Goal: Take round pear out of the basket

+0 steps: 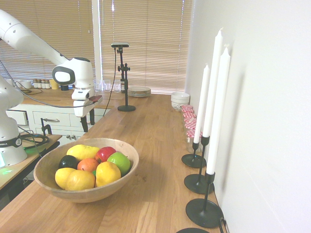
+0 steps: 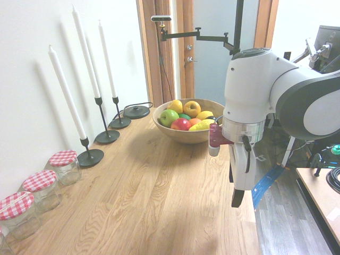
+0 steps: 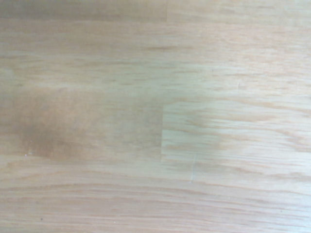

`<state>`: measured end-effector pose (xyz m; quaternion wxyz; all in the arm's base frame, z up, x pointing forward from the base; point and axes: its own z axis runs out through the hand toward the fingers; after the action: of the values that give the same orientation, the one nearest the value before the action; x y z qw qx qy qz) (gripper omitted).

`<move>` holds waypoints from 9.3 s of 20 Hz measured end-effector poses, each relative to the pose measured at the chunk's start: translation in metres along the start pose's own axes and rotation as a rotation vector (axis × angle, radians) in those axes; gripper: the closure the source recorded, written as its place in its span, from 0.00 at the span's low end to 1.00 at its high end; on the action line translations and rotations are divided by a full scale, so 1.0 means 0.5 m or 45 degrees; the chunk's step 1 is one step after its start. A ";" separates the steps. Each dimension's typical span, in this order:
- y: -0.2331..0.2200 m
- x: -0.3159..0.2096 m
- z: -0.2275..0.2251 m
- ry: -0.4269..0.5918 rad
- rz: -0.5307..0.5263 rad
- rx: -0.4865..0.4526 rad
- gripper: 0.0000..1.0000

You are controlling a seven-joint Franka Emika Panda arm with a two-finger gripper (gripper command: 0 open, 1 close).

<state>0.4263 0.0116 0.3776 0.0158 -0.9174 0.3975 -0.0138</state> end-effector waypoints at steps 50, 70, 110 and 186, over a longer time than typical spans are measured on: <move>0.470 0.789 -0.183 0.019 0.422 0.060 0.00; 0.443 0.855 -0.127 0.044 0.406 0.043 0.00; 0.400 0.813 -0.251 0.093 0.353 0.101 1.00; -0.119 0.426 0.025 -0.003 0.053 -0.085 0.00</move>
<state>0.6156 -0.1031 0.3703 -0.0140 -0.9089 0.4168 0.0009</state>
